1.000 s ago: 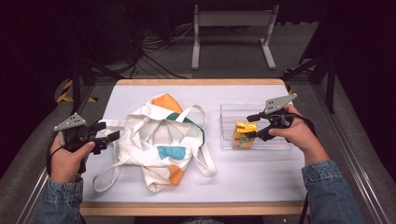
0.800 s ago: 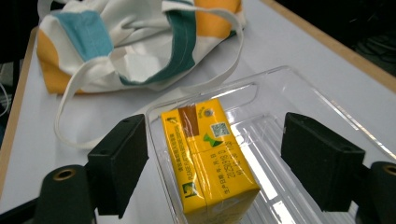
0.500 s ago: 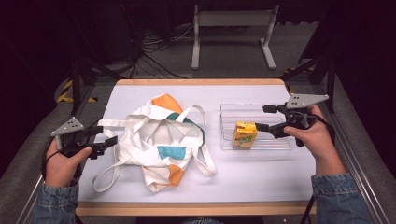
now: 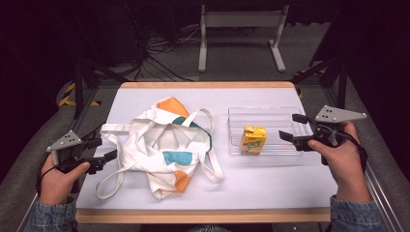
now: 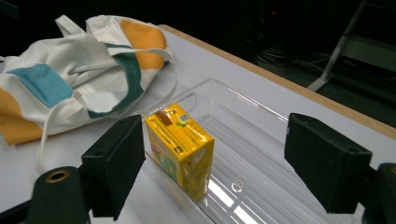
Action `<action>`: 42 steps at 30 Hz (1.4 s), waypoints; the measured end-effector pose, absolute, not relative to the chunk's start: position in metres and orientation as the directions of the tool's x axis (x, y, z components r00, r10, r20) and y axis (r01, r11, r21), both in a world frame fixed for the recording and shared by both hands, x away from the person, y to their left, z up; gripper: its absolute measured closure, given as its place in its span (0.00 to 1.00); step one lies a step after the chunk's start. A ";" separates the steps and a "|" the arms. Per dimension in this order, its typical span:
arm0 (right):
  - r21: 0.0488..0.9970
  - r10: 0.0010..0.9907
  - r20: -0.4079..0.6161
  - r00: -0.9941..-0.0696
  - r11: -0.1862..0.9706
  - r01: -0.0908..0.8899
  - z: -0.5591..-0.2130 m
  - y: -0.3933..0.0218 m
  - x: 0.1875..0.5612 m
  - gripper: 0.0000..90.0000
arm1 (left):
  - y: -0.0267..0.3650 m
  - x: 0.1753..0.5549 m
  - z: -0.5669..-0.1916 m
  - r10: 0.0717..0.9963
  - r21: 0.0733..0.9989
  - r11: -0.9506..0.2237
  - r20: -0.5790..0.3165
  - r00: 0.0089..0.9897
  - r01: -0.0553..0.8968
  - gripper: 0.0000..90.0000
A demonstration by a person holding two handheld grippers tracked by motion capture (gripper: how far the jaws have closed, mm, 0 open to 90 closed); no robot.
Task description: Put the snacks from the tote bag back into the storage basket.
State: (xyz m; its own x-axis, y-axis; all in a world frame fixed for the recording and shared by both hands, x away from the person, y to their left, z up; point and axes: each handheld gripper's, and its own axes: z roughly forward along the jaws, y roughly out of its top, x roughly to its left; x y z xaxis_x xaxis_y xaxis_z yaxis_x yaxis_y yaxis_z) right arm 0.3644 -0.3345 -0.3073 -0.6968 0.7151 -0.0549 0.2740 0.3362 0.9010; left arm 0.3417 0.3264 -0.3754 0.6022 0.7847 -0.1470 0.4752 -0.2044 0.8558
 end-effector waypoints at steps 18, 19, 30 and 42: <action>0.874 0.827 -0.049 -0.561 0.308 0.377 -0.340 -0.354 0.343 0.21 | 0.338 0.335 -0.394 0.787 0.862 -0.179 -0.164 0.595 0.474 0.19; 0.873 0.828 -0.051 -0.559 0.308 0.377 -0.342 -0.355 0.343 0.21 | 0.340 0.336 -0.395 0.787 0.867 -0.174 -0.162 0.596 0.466 0.19; 0.887 0.815 -0.027 -0.579 0.286 0.362 -0.369 -0.370 0.345 0.20 | 0.342 0.344 -0.414 0.778 0.872 -0.166 -0.172 0.604 0.461 0.19; 0.855 0.819 -0.018 -0.574 0.311 0.416 -0.382 -0.367 0.352 0.20 | 0.340 0.348 -0.423 0.786 0.815 -0.203 -0.195 0.587 0.543 0.18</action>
